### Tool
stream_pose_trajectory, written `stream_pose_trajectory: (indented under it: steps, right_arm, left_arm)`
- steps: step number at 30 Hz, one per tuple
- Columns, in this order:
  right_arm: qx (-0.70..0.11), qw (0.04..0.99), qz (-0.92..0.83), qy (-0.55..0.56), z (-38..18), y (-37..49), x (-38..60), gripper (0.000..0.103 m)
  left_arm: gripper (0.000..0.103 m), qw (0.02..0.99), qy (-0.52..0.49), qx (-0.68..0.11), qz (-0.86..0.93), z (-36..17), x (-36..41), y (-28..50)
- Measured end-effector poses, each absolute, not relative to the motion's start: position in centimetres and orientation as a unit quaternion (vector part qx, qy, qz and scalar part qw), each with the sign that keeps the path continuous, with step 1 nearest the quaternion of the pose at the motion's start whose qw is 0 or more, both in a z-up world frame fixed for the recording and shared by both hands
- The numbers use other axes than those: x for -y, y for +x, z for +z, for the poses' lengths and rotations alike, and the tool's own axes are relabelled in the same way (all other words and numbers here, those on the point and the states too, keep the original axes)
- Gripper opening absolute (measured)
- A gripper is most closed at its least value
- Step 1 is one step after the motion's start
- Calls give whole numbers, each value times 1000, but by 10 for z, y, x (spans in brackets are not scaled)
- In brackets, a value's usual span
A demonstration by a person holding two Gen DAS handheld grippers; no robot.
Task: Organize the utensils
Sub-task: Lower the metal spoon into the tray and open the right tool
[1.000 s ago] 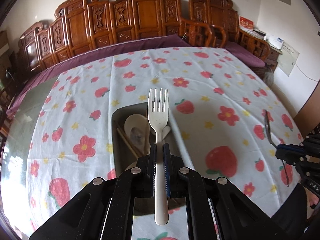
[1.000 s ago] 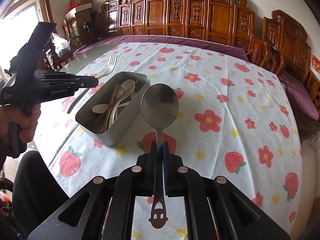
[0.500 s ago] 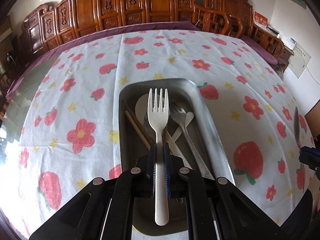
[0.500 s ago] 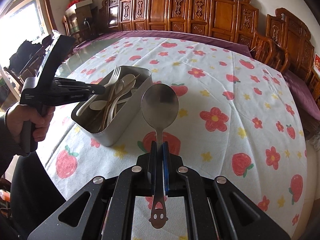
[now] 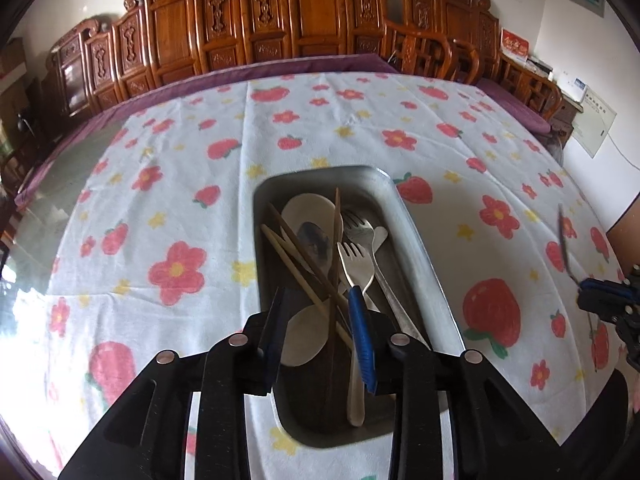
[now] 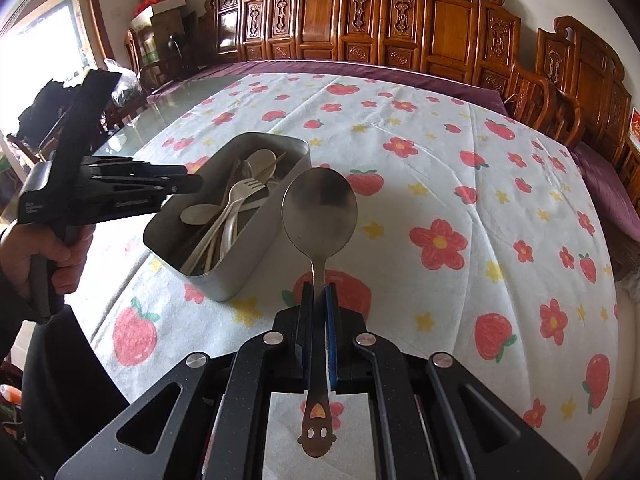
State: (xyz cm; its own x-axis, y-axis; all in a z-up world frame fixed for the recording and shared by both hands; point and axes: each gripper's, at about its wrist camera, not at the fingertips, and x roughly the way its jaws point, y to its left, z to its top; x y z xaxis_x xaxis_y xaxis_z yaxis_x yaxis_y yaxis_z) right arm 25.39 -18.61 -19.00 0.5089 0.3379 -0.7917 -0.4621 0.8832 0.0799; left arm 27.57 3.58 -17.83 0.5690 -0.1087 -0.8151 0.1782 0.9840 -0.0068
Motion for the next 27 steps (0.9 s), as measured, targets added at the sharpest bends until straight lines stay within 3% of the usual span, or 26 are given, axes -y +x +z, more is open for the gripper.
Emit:
stream_pose_trajectory:
  steps: [9, 12, 15, 16, 18, 27]
  right_arm:
    - [-429, 868, 242, -69, -175, 260, 160, 7]
    - [-426, 868, 246, -69, -171, 264, 148, 7]
    - [-427, 866, 252, -66, -170, 269, 137, 7]
    - [-427, 865, 254, -66, -170, 271, 132, 7]
    - [-428, 864, 257, -65, -170, 275, 123, 7]
    - [-439, 857, 266, -47, -175, 300, 84, 7]
  left_arm:
    - [31, 894, 31, -438, -83, -158, -62, 250]
    - [49, 900, 31, -427, -81, -152, -69, 243]
    - [61, 904, 24, -419, -79, -146, -76, 239]
    - [73, 906, 20, -416, -78, -144, -80, 238]
    - [85, 911, 13, -405, -75, -140, -85, 235]
    - [86, 918, 11, -392, -57, -132, -110, 230]
